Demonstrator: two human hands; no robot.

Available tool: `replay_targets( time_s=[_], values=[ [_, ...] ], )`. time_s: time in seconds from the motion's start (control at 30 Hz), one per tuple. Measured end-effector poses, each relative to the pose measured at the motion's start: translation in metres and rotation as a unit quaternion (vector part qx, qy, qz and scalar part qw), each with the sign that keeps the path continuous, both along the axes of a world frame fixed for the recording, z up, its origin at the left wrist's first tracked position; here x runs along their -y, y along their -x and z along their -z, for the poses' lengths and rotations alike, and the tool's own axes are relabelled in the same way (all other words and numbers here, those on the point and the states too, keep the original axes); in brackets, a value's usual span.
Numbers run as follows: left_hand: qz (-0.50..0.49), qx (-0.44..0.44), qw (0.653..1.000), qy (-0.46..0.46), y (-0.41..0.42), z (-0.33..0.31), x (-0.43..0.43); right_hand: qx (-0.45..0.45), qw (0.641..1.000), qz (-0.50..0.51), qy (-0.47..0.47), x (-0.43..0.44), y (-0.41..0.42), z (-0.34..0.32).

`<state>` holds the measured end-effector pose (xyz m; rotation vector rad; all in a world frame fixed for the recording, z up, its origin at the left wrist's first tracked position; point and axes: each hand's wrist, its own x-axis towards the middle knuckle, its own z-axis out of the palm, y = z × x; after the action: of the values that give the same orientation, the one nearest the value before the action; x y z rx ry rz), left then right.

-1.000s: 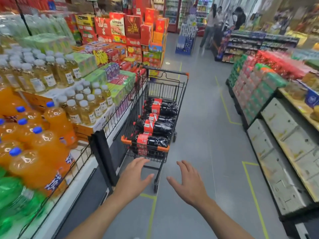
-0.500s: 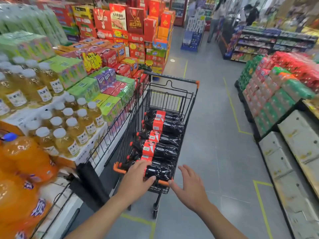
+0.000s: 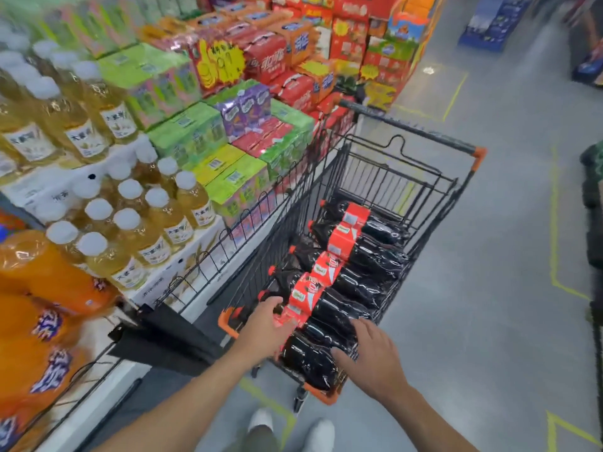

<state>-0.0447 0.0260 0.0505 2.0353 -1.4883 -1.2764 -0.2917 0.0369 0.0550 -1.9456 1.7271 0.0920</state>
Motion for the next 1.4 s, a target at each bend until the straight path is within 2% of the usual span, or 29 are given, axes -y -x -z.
replay_targets(
  time_s=[0.13, 0.27, 0.57, 0.83, 0.9, 1.13, 1.4],
  values=[
    [-0.089, -0.046, 0.994, -0.052, 0.003, 0.03, 0.042, 0.003, 0.999, -0.022, -0.023, 0.037, -0.005, 0.021],
    [-0.183, -0.109, 0.971, -0.105, 0.006, 0.058, 0.091, -0.003, 0.999, -0.032, -0.043, 0.068, -0.012, 0.041],
    [-0.289, -0.109, 0.932, -0.191, -0.003, 0.117, 0.16, -0.015, 0.996, -0.018, -0.086, 0.125, -0.026, 0.084],
    [-0.445, -0.223, 0.816, -0.294, -0.002, 0.154, 0.2, 0.015, 0.995, 0.03, -0.098, 0.141, -0.024, 0.107],
    [-0.463, -0.254, 0.792, -0.306, -0.001, 0.159, 0.206, 0.019, 0.994, 0.034, -0.098, 0.142, -0.022, 0.111],
    [-0.454, -0.301, 0.775, -0.321, -0.001, 0.152, 0.215, 0.024, 0.994, 0.036, -0.097, 0.144, -0.02, 0.118],
    [-0.546, -0.298, 0.74, -0.255, 0.002, 0.149, 0.203, 0.01, 0.995, 0.018, -0.095, 0.145, -0.019, 0.12]
  ],
)
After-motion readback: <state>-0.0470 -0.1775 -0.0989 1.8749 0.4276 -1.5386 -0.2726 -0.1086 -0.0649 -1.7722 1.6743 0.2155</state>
